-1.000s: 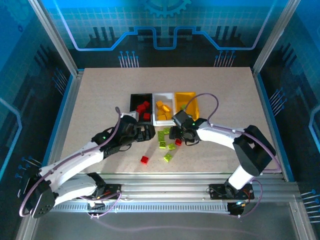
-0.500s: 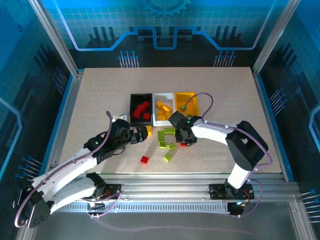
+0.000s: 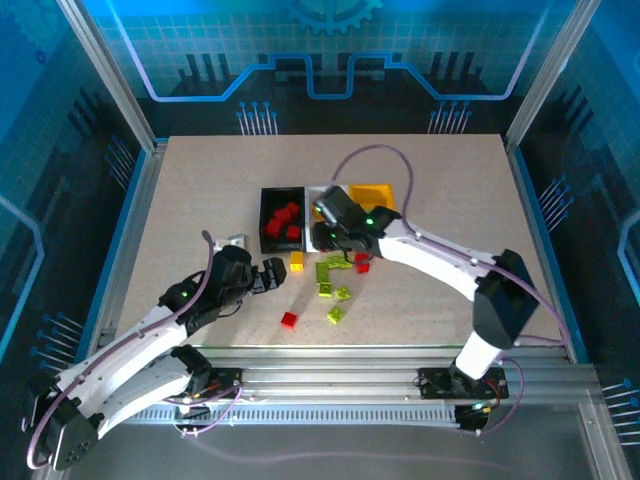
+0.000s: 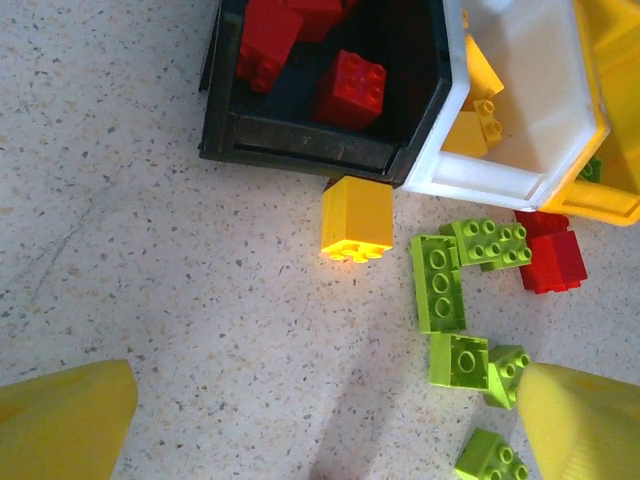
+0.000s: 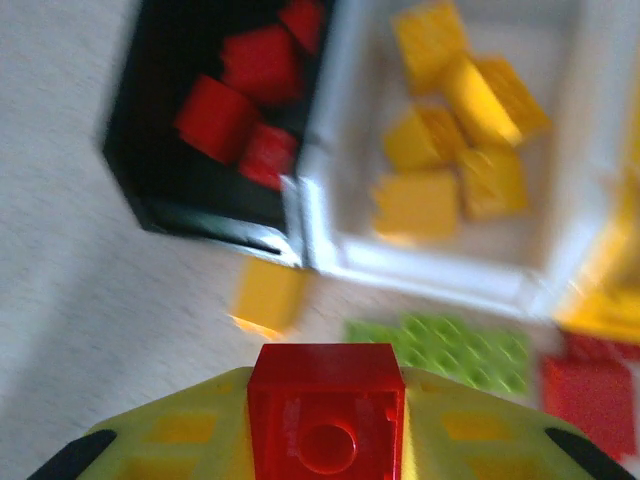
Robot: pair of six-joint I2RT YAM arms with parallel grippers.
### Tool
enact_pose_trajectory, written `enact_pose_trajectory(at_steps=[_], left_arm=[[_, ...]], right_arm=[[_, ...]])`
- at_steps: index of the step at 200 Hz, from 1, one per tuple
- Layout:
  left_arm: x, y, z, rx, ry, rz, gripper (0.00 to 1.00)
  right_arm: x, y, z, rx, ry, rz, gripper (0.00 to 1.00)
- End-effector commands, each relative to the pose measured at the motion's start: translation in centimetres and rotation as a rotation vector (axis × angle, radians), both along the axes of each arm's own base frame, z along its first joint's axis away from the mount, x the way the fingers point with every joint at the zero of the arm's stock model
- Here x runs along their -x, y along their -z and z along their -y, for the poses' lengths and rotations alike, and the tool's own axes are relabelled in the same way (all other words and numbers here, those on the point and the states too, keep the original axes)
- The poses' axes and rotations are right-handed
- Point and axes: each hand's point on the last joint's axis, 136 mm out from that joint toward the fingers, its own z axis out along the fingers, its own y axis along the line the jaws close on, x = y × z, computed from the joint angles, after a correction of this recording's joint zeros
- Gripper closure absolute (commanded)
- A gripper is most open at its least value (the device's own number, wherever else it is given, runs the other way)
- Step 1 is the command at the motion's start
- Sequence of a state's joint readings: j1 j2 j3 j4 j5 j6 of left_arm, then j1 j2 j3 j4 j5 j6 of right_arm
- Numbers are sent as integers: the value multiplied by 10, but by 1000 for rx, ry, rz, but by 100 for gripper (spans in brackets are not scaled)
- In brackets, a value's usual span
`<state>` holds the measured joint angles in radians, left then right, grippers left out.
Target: Sort the legos into containers by color
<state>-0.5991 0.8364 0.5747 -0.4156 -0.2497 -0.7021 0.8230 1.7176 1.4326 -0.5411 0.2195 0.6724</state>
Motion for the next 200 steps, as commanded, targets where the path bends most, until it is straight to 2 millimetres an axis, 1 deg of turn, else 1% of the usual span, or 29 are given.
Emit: enact_pose_trajectory(at_steps=[1, 13, 15, 16, 22, 25, 34, 36, 56, 74, 82, 85, 86, 89, 97, 102, 111, 121, 143, 149, 150, 152, 158, 171, 172, 178, 179, 188, 200], left_arm=[[8, 8, -5, -8, -1, -34, 1], [10, 10, -5, -6, 4, -44, 1], [10, 11, -5, -3, 5, -45, 1], [10, 11, -5, -4, 5, -46, 1], [12, 13, -5, -4, 7, -53, 1], [12, 13, -5, -4, 8, -55, 1], [14, 15, -5, -2, 11, -62, 1], [14, 16, -5, -2, 11, -64, 1], [17, 18, -5, 1, 16, -73, 1], [18, 20, -3, 3, 27, -79, 1], [18, 20, -3, 4, 31, -80, 1], [18, 20, -2, 3, 32, -81, 1], [18, 20, -2, 3, 32, -82, 1], [18, 20, -2, 3, 33, -82, 1], [18, 19, -2, 4, 36, -81, 1], [18, 19, -1, 5, 39, -79, 1], [18, 18, -1, 5, 40, -79, 1], [17, 16, 0, 7, 43, -75, 1], [16, 14, 2, 13, 51, -68, 1], [15, 13, 2, 15, 54, -64, 1], [15, 12, 3, 16, 55, -63, 1], [15, 12, 3, 16, 54, -61, 1], [14, 11, 4, 18, 57, -58, 1], [11, 6, 8, 22, 74, -48, 1], [11, 6, 8, 22, 75, -48, 1], [10, 4, 10, 24, 85, -45, 1], [10, 4, 11, 24, 87, -44, 1], [7, 3, 14, 21, 103, -45, 1], [3, 2, 19, 16, 119, -47, 2]], right_arm=[[-20, 1, -42, -15, -101, 21, 64], [-34, 3, -59, -18, -116, 20, 64], [-37, 1, -61, -22, -117, 23, 64], [-39, 4, -63, -20, -119, 18, 64], [-43, 3, -68, -21, -121, 21, 63], [-49, 7, -72, -17, -120, 19, 63], [-59, 8, -80, -21, -118, 21, 63], [-62, 10, -82, -20, -118, 18, 63], [-83, 22, -92, -15, -102, 6, 62], [-97, 33, -100, -13, -98, -2, 61], [-102, 33, -102, -17, -98, -4, 60], [-103, 28, -103, -25, -99, 1, 59], [-103, 36, -103, -17, -98, -9, 59], [-105, 42, -104, -13, -98, -19, 58], [-109, 42, -105, -19, -98, -24, 53], [-110, 41, -106, -22, -100, -26, 48], [-113, 37, -107, -34, -100, -20, 40], [-114, 29, -108, -47, -102, -5, 35], [-114, 5, -107, -78, -104, 30, 29], [-113, 6, -107, -77, -106, 29, 28], [-112, -2, -107, -85, -105, 39, 27], [-111, -10, -106, -93, -107, 49, 27], [-109, -19, -104, -104, -105, 63, 26], [-103, -34, -98, -123, -99, 85, 23], [-102, -33, -97, -123, -99, 83, 23], [-98, -41, -93, -137, -96, 95, 22], [-98, -39, -92, -135, -94, 92, 22], [-91, -52, -85, -157, -84, 109, 21], [-80, -58, -73, -172, -71, 115, 21]])
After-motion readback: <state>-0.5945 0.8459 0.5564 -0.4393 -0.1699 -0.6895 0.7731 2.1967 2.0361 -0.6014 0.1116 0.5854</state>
